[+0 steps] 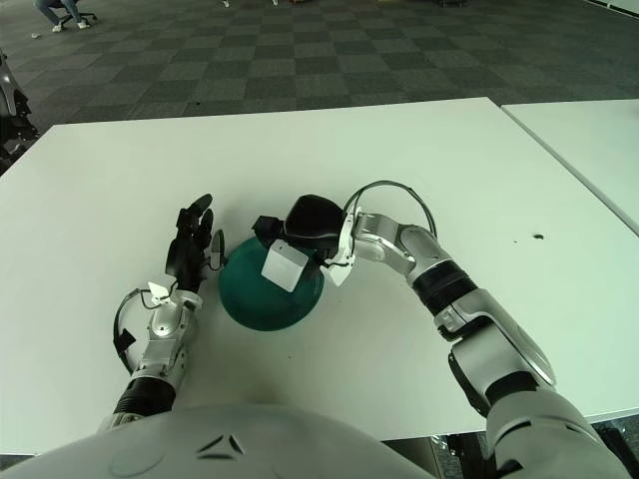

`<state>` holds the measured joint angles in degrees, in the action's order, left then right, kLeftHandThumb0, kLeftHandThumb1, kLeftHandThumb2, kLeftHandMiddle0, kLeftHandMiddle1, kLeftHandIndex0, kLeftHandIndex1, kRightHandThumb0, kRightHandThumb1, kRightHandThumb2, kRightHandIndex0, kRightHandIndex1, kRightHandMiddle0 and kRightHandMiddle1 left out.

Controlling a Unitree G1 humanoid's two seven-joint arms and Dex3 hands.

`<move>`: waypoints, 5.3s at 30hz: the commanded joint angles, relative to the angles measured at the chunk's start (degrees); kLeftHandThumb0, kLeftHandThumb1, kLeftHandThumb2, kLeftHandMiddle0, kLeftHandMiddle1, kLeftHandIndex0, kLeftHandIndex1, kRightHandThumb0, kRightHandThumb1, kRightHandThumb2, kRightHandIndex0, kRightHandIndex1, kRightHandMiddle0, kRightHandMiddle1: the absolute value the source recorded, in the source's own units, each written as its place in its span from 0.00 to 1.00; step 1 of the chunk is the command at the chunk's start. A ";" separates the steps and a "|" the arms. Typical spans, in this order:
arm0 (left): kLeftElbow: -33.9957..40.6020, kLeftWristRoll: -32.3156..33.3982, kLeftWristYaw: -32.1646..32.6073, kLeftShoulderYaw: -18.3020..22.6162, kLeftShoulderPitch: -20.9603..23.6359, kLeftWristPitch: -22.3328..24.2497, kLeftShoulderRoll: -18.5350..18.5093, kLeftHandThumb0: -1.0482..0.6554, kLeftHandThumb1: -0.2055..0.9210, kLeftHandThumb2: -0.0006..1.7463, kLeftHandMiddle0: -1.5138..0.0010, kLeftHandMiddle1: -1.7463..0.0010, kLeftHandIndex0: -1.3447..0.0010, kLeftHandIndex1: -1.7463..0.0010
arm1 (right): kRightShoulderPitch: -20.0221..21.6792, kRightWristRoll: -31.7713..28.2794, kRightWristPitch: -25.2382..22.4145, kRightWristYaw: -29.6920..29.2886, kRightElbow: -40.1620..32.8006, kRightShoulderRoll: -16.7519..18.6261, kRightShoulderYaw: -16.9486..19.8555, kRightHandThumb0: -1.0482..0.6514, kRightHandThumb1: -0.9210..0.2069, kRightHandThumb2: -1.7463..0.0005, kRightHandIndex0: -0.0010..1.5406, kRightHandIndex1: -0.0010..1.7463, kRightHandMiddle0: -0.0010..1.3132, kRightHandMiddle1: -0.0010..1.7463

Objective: Put the charger into the plate.

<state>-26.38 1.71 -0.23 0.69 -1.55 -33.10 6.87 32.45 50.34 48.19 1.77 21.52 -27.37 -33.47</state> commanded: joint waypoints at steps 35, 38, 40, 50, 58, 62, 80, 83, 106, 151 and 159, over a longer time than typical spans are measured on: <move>-2.14 7.65 1.12 0.17 -8.80 0.10 6.09 0.08 1.00 0.56 0.95 0.99 1.00 0.76 | 0.28 10.54 -3.45 -5.55 -4.80 -3.13 -0.92 0.00 0.00 0.51 0.00 0.00 0.00 0.00; -2.07 7.57 1.15 0.04 -8.87 0.04 5.94 0.08 1.00 0.55 0.94 0.99 1.00 0.75 | 0.32 10.79 -3.86 -6.18 -4.67 -2.98 -1.01 0.00 0.00 0.51 0.00 0.00 0.00 0.00; -2.04 7.49 1.06 -0.04 -8.86 0.01 5.72 0.08 1.00 0.55 0.94 0.99 1.00 0.76 | 0.34 10.96 -4.27 -7.15 -4.27 -2.58 -0.98 0.00 0.00 0.51 0.00 0.00 0.00 0.00; -1.69 7.72 1.30 0.06 -8.99 0.89 5.38 0.07 1.00 0.54 0.95 1.00 1.00 0.77 | 0.42 11.34 -5.28 -13.97 -1.98 -1.43 -0.69 0.00 0.00 0.52 0.00 0.00 0.00 0.00; -2.75 9.09 -1.24 0.06 -8.59 -0.16 4.89 0.06 1.00 0.53 0.95 1.00 1.00 0.76 | 1.83 8.10 -5.29 -19.95 1.68 -2.10 2.87 0.00 0.00 0.56 0.00 0.00 0.00 0.00; -2.99 9.58 -2.92 0.13 -8.67 -0.39 4.59 0.07 1.00 0.53 0.95 1.00 1.00 0.76 | 0.98 1.49 -3.42 -21.33 4.68 -0.39 5.72 0.00 0.00 0.58 0.00 0.00 0.00 0.00; -4.22 11.09 -7.91 1.07 -9.68 -1.45 4.12 0.09 1.00 0.54 0.93 0.99 1.00 0.74 | -9.56 -47.36 2.52 -0.59 23.84 9.67 19.43 0.00 0.00 0.44 0.00 0.00 0.00 0.00; -4.73 10.63 -8.01 1.30 -9.72 -2.09 3.71 0.09 1.00 0.54 0.93 1.00 1.00 0.74 | -12.74 -52.19 2.84 2.49 23.64 11.64 21.07 0.00 0.00 0.41 0.00 0.00 0.00 0.00; -0.33 7.71 -6.95 0.11 -12.09 -1.63 2.80 0.09 1.00 0.56 0.94 1.00 1.00 0.76 | -32.27 -58.73 -21.34 4.36 -0.33 19.91 28.32 0.00 0.00 0.38 0.00 0.00 0.06 0.03; 16.92 1.32 2.18 -6.64 -21.66 5.30 1.71 0.12 1.00 0.57 0.89 0.99 1.00 0.78 | -30.38 -53.87 -20.46 -5.56 21.30 31.27 35.99 0.09 0.00 0.44 0.03 0.01 0.00 0.25; 17.04 -1.15 4.17 -6.48 -21.49 4.78 1.05 0.12 1.00 0.58 0.90 1.00 1.00 0.81 | -29.30 -55.35 -15.34 -3.43 26.08 31.77 37.72 0.10 0.00 0.44 0.05 0.01 0.00 0.26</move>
<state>-5.71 2.44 1.91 -6.17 -21.29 -29.81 6.61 9.69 -3.34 30.40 -2.90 36.07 3.65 2.06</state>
